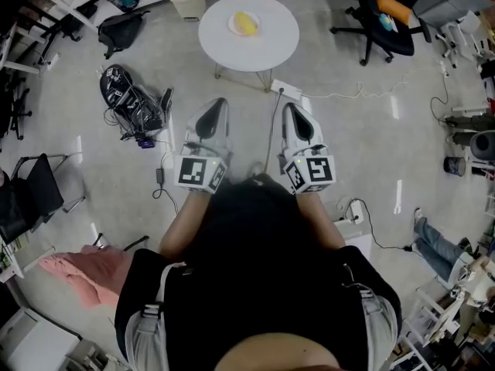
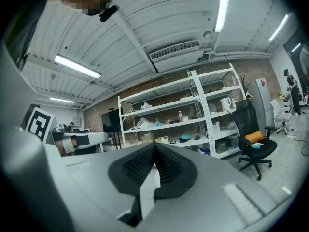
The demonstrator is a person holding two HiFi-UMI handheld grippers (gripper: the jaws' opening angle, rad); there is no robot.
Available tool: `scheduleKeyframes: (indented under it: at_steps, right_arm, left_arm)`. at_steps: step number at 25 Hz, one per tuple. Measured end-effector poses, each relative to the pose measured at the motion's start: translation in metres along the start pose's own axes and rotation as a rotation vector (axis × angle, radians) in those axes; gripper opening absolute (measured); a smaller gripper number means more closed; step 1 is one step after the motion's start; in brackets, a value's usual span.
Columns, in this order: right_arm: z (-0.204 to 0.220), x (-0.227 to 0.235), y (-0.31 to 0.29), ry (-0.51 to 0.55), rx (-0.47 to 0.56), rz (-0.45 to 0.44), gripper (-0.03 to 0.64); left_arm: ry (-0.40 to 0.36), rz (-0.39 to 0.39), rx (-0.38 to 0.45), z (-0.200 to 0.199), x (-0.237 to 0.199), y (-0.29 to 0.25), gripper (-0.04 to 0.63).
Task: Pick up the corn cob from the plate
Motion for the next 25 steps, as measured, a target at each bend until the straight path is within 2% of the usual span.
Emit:
scheduleKeyframes:
  at_steps: [12,18,25]
  right_arm:
    - [-0.006,0.027,-0.021,-0.01,0.011,-0.036,0.006]
    - [-0.001,0.032,-0.058,-0.007,0.001,-0.036,0.006]
    - [-0.004,0.039,-0.113,0.006,-0.005,-0.004,0.006]
  left_arm:
    - [-0.031,-0.056,0.0,0.002,0.01,-0.02,0.0]
    - [-0.027,-0.043,-0.002,0.002,-0.013,-0.046,0.0]
    - [-0.034,-0.026,-0.006,-0.006,-0.065,-0.092,0.0]
Point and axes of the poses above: the fingertips, and each gripper's own axes: y backward along the fingers, x to its right, z out of its underside, the point moved 2 cm from there along y, backward along the fingers, and after that the axes turned 6 degrees about y, right-handed, at the moved point
